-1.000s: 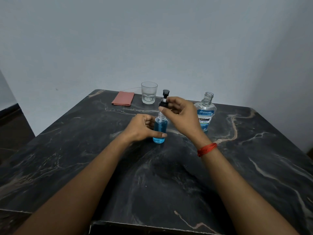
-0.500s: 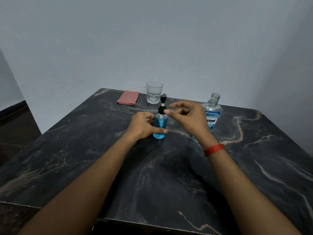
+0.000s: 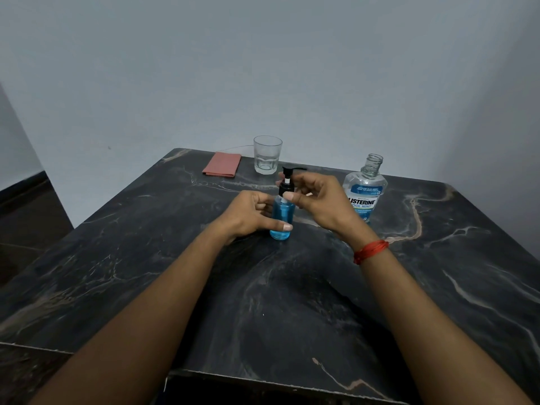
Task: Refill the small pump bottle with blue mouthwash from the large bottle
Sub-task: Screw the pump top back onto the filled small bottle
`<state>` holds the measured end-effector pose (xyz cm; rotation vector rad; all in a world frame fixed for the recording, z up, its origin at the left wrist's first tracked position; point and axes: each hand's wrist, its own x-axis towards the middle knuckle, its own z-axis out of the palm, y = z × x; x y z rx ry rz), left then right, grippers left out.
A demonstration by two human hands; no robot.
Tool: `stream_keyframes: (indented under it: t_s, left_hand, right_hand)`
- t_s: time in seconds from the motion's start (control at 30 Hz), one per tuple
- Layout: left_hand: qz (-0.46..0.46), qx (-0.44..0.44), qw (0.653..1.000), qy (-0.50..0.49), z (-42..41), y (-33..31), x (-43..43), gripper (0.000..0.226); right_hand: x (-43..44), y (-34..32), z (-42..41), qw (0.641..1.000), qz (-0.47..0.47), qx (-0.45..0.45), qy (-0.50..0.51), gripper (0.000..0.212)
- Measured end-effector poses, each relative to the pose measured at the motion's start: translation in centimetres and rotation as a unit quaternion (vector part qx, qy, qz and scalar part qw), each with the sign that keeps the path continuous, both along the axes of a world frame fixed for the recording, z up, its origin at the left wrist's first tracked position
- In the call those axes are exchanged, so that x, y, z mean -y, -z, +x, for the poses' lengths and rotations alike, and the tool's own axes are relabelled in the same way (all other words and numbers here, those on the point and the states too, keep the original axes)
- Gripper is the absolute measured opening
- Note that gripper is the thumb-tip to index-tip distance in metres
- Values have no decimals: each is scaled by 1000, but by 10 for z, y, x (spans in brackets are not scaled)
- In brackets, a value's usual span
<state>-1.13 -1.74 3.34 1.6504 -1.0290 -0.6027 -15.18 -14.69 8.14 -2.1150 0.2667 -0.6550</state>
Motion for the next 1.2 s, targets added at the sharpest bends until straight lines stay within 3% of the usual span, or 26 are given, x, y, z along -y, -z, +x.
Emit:
stream_keyframes:
  t_s: [0.23, 0.33, 0.43, 0.6, 0.9, 1.03, 1.2]
  left_hand:
    - [-13, 27, 1000, 8, 1, 4, 3, 44]
    - [-10, 26, 1000, 10, 2, 4, 3, 42]
    - [-11, 17, 1000, 6, 1, 4, 3, 45]
    - [-15, 15, 1000, -6, 1, 0, 4, 48]
    - [4, 8, 1000, -8, 0, 0, 2, 43]
    - [-4, 25, 999, -35, 1, 3, 4, 54]
    - [-9, 49, 994, -97, -5, 7, 7, 60]
  right_hand:
    - [-13, 4, 15, 996, -41, 22, 72, 56]
    - [-7, -1, 9, 1000, 0, -7, 17, 60]
    - [4, -5, -4, 997, 43, -35, -56, 50]
    - [13, -12, -12, 992, 110, -9, -59, 41]
    - [6, -10, -6, 997, 49, -23, -63, 44]
    - [3, -10, -1, 996, 23, -36, -83, 40]
    - [-4, 1, 13, 1000, -7, 4, 19, 28]
